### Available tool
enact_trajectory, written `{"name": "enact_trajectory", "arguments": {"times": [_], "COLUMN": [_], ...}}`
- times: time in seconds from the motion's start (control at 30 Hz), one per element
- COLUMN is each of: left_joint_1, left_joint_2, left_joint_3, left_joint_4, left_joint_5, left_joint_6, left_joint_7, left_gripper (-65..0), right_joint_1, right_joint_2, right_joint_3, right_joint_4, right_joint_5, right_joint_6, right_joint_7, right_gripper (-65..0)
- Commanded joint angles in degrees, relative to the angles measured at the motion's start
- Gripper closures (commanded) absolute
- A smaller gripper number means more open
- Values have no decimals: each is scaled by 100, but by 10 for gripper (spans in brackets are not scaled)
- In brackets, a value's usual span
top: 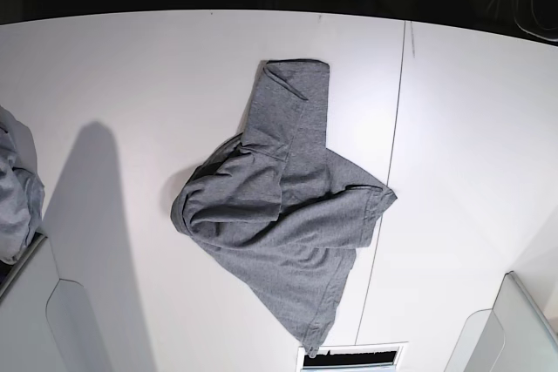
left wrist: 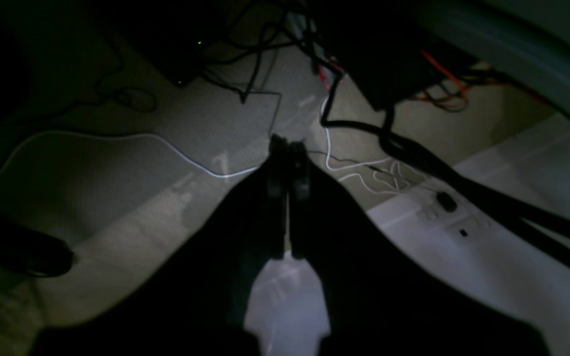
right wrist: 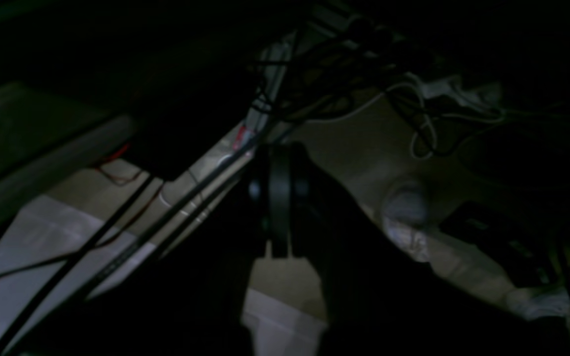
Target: Layout the t-shirt on the table in an organized manner, then fold the t-shirt properly
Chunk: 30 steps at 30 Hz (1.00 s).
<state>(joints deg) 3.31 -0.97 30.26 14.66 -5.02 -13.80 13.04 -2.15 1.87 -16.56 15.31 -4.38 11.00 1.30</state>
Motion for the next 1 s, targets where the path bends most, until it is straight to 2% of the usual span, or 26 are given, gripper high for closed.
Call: {"name": "enact_trajectory", "arguments": {"times": [0.0, 0.67, 0.73, 0.87, 0.97], "left_joint_1": [61, 221, 304, 831, 1436], "left_joint_2": [15, -15, -83, -417, -695], "left_joint_3": [-7, -7, -7, -83, -426], "left_joint_4": [72, 269, 433, 1279, 2245], "left_joint_5": [-9, -4, 20, 11, -33], "left_joint_6": [-57, -59, -125, -704, -704], "left_joint_7": [-13, 76, 345, 433, 374], "left_gripper": [-11, -11, -11, -12, -19], "right_joint_1": [-44, -157, -214, -584, -1073], "right_joint_2": [-11, 4, 15, 85, 212], "right_joint_3": [9, 9, 9, 9, 9], "right_joint_4": [90, 308, 321, 658, 1266], "right_joint_5": [-15, -17, -39, -225, -199], "right_joint_6": [74, 81, 186, 597, 778], "right_joint_7": [20, 20, 20, 20, 20], "right_gripper": [0, 0, 0, 0, 0]}}
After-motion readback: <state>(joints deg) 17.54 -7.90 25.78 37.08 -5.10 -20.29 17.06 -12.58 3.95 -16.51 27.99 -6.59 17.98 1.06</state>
